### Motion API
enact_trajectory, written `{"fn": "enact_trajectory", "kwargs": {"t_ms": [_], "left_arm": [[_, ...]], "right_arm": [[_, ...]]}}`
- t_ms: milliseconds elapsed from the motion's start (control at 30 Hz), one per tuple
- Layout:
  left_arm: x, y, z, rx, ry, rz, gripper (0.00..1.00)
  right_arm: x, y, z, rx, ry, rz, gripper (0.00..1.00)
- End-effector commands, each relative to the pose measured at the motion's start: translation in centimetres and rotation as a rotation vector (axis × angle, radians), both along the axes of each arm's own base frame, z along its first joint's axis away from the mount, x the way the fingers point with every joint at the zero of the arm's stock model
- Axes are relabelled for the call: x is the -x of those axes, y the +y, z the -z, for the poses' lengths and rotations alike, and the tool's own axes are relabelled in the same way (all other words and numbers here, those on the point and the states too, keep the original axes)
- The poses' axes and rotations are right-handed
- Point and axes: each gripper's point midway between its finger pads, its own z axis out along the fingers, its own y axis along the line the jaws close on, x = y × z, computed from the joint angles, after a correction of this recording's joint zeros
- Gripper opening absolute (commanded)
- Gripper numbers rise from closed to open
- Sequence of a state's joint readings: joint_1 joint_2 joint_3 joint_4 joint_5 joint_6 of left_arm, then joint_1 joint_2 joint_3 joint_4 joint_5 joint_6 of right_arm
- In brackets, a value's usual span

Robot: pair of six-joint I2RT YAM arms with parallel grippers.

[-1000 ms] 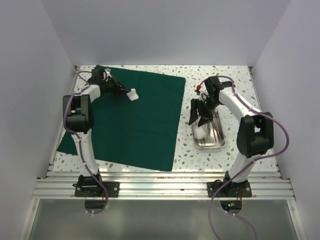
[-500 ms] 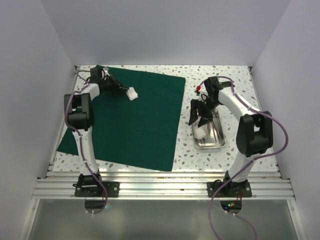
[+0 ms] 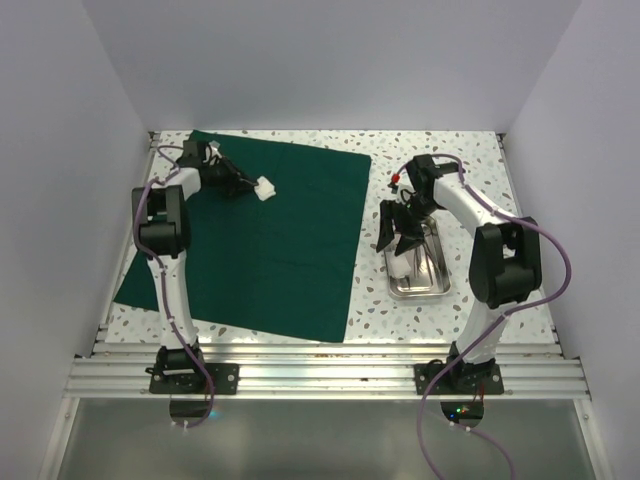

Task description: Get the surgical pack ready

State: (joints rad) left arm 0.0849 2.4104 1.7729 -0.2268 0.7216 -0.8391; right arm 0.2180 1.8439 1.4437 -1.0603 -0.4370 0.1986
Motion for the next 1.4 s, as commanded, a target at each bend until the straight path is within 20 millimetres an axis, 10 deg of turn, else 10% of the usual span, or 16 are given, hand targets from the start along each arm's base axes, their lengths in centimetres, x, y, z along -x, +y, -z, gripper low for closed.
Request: {"fn": "enact_trajectory", "kwargs": {"t_ms": [0,367,667,933,1367], "left_arm": [[-1.0,1.0,-1.4,-0.049,-0.045,0.007,0.2],[-1.9,2.7,-7.1,-0.182,-0.144,-0.03,0.52],[3.8,1.5,-4.7,-0.181,0.011,-0.024,0.61],[4.6,-1.8,-3.8,-0.094,0.037,-0.022,0.61],[2.9,-4.0,-6.2,-0.956,-0.219,0.198,0.64]], "right_arm": [[-0.7,0.5,-1.0,-0.01,-0.021,-0.002,0.59],[-0.8,1.0,-1.4,-0.027,-0.032,-0.022,0.59],[0.0,1.2,-1.4,-0.043,-0.038,-0.03,0.59],[0.4,1.1,-1.3,-0.041,-0.038,-0.034,0.59],[1.2,1.1,-0.9,-0.047,-0.031,-0.035,0.59]]}}
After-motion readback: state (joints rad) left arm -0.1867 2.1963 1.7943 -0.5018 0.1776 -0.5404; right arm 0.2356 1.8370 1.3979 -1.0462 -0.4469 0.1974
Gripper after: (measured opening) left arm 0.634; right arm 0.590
